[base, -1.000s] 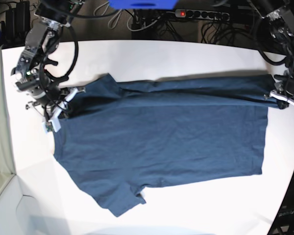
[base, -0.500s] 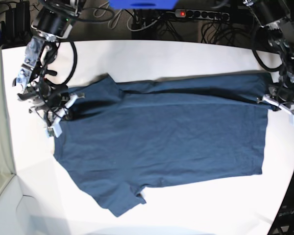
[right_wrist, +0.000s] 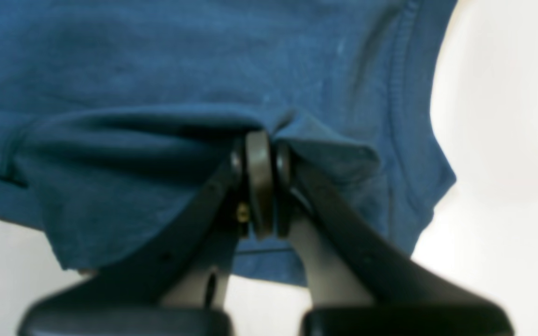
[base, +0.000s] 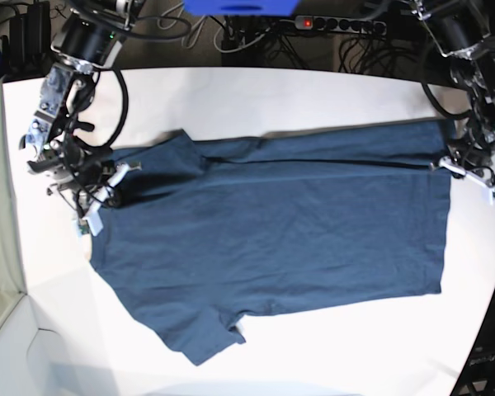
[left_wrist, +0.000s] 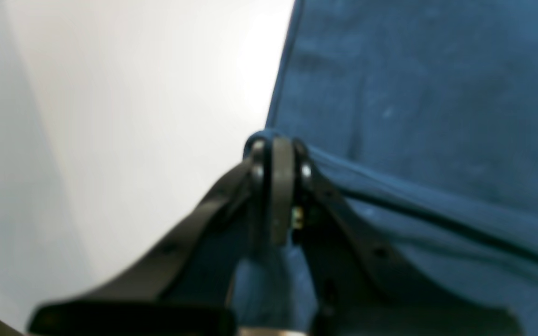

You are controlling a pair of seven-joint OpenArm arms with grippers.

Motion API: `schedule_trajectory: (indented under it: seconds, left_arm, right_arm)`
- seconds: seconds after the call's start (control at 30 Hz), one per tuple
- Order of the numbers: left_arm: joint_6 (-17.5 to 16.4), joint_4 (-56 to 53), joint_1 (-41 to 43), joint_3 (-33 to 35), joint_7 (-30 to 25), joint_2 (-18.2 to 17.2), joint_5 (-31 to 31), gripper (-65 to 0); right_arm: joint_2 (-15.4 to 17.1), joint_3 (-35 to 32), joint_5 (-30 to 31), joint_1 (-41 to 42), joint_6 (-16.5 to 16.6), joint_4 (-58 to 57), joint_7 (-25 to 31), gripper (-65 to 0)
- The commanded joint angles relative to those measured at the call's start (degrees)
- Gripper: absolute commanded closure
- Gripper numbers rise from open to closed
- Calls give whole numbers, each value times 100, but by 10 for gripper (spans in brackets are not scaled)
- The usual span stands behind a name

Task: Layout the t-shirt on the table in an organized manner, then fold the t-shirt properly
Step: 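Adjust the grip on the shirt edge with both grippers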

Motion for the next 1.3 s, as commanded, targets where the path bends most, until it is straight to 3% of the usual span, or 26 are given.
schedule_trajectory:
  seconds: [0.0, 0.2, 0.27, 0.33, 0.4, 0.43, 0.63, 0.73, 1.03, 1.27]
  left_arm:
    - [5, 51, -70, -28, -95, -100, -11, -4]
    - [5, -46, -53, -20, -43, -100, -11, -22]
    - [5, -46, -35, -20, -34, -100, -11, -75]
    - [5, -37, -18, -20, 10, -161, -11, -171]
    - [-4, -19, 26, -20, 160, -196, -47, -243]
    - [-4, 16, 44, -28, 212, -231, -64, -250]
    - [-4, 34, 44, -108, 555, -363, -82, -256]
    - [-4, 271, 149, -398, 907, -293, -91, -256]
    - [-531, 1546, 1020, -1031, 995, 191, -697, -257]
    - [-531, 1018, 1125, -1048, 643, 278, -680, -257]
  right_arm:
    - [52, -3, 68, 96, -16, 102, 122, 0]
    - [52, -3, 68, 96, -16, 102, 87, 0]
    - [52, -12, 68, 96, -16, 102, 78, 0]
    - [52, -12, 68, 96, -16, 102, 78, 0]
    - [52, -12, 68, 79, -16, 102, 69, -37]
    - [52, -12, 68, 79, -16, 102, 69, -60]
    - [52, 14, 68, 17, -16, 119, 60, -232]
    - [52, 14, 68, -53, -16, 155, 60, -273]
    - [61, 23, 68, -229, -16, 155, 69, -286]
    - [61, 23, 77, -387, -16, 155, 69, -286]
